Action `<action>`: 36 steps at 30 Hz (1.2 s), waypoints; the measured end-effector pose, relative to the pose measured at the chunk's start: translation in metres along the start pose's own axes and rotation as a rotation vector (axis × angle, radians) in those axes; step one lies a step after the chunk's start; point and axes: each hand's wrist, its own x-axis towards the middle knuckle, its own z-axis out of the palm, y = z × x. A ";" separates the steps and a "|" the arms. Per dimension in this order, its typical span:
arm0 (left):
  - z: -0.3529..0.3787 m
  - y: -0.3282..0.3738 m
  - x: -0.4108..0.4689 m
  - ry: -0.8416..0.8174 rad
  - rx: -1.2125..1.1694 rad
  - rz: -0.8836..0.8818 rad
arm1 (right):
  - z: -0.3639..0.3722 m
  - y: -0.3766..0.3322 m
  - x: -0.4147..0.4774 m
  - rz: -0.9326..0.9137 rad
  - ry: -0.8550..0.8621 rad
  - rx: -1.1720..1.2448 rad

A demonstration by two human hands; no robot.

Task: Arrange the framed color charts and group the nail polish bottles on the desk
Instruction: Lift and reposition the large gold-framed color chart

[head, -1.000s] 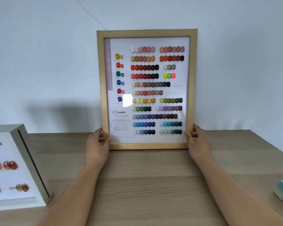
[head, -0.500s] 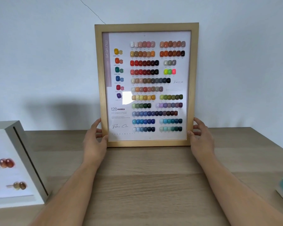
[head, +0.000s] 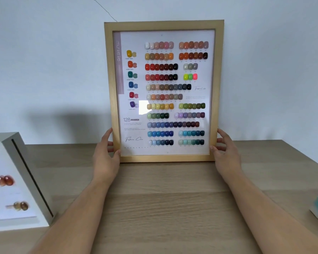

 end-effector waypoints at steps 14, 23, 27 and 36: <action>-0.004 0.001 0.000 -0.025 0.007 0.050 | -0.002 -0.001 -0.001 -0.026 0.028 -0.006; -0.002 0.001 0.002 -0.008 0.041 0.072 | 0.000 0.002 0.004 -0.037 0.023 -0.020; -0.002 -0.001 0.002 -0.041 0.003 0.020 | -0.001 0.007 0.008 0.000 0.003 -0.027; -0.005 -0.004 0.004 -0.116 -0.090 -0.076 | -0.003 0.007 0.006 -0.006 -0.039 -0.036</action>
